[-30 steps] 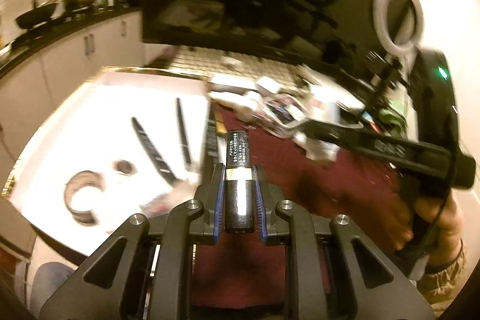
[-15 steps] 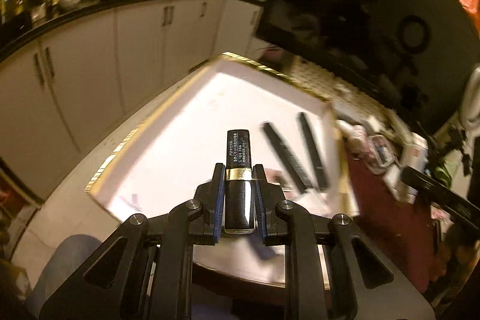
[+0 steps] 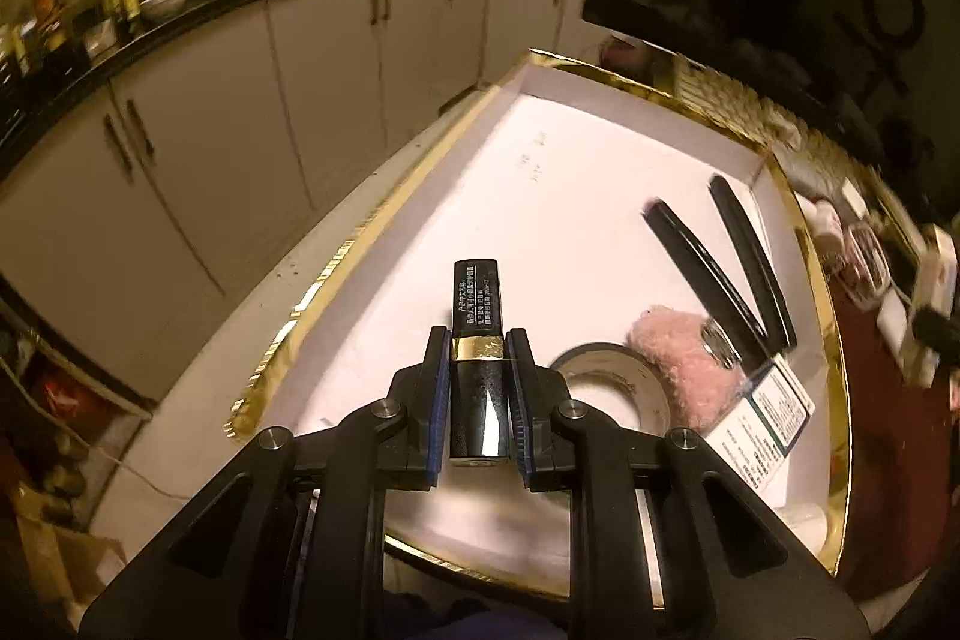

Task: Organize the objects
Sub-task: 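Carry the lipstick and staples box over the white tray, then lower the lipstick and staples box into the tray, open both grippers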

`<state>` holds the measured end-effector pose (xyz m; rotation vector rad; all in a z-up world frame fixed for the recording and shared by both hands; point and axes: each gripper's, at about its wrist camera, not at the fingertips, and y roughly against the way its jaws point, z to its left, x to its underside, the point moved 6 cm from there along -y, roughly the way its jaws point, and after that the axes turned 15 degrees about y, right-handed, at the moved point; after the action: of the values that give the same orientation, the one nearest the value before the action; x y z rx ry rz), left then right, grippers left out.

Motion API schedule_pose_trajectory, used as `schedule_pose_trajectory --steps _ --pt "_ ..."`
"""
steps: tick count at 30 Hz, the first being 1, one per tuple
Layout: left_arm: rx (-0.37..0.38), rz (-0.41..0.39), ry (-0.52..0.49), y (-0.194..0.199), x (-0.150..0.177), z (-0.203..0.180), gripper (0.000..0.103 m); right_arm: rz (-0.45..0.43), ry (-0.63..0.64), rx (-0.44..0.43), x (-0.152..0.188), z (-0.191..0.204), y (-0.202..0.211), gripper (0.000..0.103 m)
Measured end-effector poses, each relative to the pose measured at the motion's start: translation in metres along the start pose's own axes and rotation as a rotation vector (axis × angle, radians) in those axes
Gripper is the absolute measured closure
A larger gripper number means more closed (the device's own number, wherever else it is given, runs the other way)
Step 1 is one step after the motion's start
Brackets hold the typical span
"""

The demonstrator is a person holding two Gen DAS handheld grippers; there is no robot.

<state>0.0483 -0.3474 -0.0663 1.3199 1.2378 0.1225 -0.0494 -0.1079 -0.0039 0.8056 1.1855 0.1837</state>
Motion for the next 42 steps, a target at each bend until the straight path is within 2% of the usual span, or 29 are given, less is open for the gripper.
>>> schedule_pose_trajectory --steps 3,7,10,15,19,24,27,30,33,35,39,41,42 --pt "0.005 -0.004 -0.042 -0.002 0.005 -0.006 0.086 0.018 0.011 0.012 -0.005 0.0 -0.008 0.077" --pt "0.047 0.035 -0.079 -0.005 0.01 -0.013 0.086 0.055 0.054 0.019 -0.014 0.008 -0.025 0.077" --pt "0.048 0.041 -0.122 -0.008 0.012 -0.018 0.086 0.081 0.096 0.032 -0.026 0.012 -0.042 0.077" --pt "0.087 0.061 -0.1 -0.01 0.009 -0.015 0.086 0.129 0.106 0.017 -0.041 0.016 -0.078 0.077" --pt "0.079 0.057 -0.113 -0.01 0.008 -0.017 0.086 0.174 0.135 0.037 -0.047 0.016 -0.111 0.077" --pt "0.073 0.054 -0.109 -0.009 0.008 -0.016 0.086 0.188 0.147 0.053 -0.045 0.011 -0.129 0.074" --pt "0.059 0.042 -0.094 -0.007 0.009 -0.013 0.079 0.195 0.138 0.03 -0.042 0.011 -0.131 0.074" --pt "0.034 0.011 -0.089 0.001 0.008 -0.012 0.072 0.172 0.116 0.016 -0.041 0.01 -0.119 0.072" --pt "0.03 -0.02 -0.081 0.012 0.008 -0.013 0.06 0.127 0.096 0.009 -0.038 0.009 -0.095 0.069" --pt "0.053 -0.031 -0.072 0.021 0.009 -0.017 0.058 0.093 0.084 0.006 -0.033 0.007 -0.075 0.067" --pt "0.122 -0.048 -0.085 0.041 0.015 -0.034 0.056 0.019 0.031 0.012 -0.017 -0.002 -0.032 0.053" --pt "0.165 -0.044 -0.096 0.047 0.02 -0.046 0.043 -0.014 0.015 0.041 -0.002 -0.009 -0.006 0.047" --pt "0.19 -0.034 -0.103 0.05 0.023 -0.053 0.041 -0.028 0.009 0.052 0.004 -0.012 0.004 0.042"
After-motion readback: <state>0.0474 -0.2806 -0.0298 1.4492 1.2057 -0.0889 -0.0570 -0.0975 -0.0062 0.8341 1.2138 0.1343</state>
